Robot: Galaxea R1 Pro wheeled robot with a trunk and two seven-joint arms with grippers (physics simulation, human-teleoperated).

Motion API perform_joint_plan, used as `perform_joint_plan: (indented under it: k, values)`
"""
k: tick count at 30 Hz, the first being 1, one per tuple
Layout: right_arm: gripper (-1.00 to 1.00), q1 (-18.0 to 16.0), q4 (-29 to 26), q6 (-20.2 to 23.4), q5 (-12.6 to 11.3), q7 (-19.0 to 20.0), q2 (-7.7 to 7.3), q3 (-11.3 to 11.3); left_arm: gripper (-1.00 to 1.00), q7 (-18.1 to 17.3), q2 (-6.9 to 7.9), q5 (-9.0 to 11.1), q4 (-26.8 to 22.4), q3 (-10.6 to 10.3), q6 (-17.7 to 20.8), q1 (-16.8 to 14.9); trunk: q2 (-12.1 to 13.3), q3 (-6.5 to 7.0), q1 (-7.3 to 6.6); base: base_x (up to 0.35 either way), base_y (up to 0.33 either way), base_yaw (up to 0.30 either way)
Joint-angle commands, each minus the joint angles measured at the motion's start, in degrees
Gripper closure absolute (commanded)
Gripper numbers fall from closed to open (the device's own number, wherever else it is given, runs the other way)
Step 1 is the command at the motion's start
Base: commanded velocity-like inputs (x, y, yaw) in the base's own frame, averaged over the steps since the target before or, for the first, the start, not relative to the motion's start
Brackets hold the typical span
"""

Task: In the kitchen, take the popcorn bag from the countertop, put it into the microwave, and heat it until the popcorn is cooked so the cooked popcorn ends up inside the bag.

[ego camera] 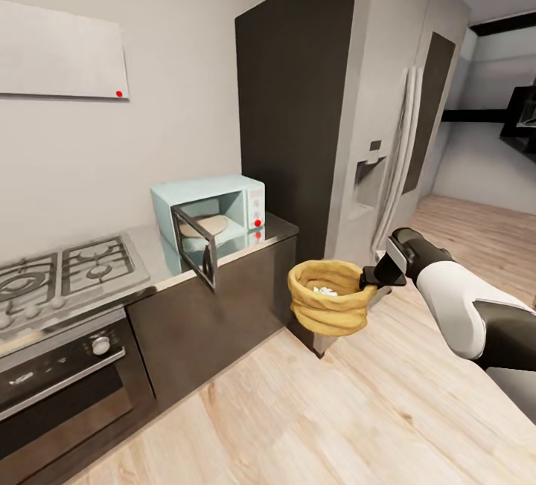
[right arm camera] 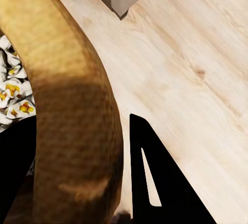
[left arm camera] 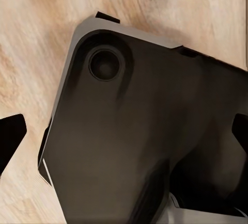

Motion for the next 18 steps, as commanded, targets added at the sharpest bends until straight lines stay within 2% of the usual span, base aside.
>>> perform_joint_plan:
  k: [1,14,18]
  values:
    - [1.00,-0.01,-0.07,0.21,0.58,0.47,0.03,-0.31,-1.00,-0.23,0.00,0.36,-0.02,0.03,-0.11,0.00,-0.04,-0.06,0.04,0.322,0.000,0.000]
    - [1.00,-0.05,-0.55,0.21,0.56,0.60,0.13,-0.33,-1.00,-0.14,-0.10,0.36,-0.02,0.03,-0.42,-0.02,-0.04,-0.06,0.04,0.315,0.000,0.000]
    - [1.00,-0.02,-1.39,0.21,0.58,0.57,0.10,-0.25,-1.00,-0.14,-0.12,0.36,-0.02,0.03,-0.51,0.01,-0.04,-0.06,0.04,0.089,0.000,0.000]
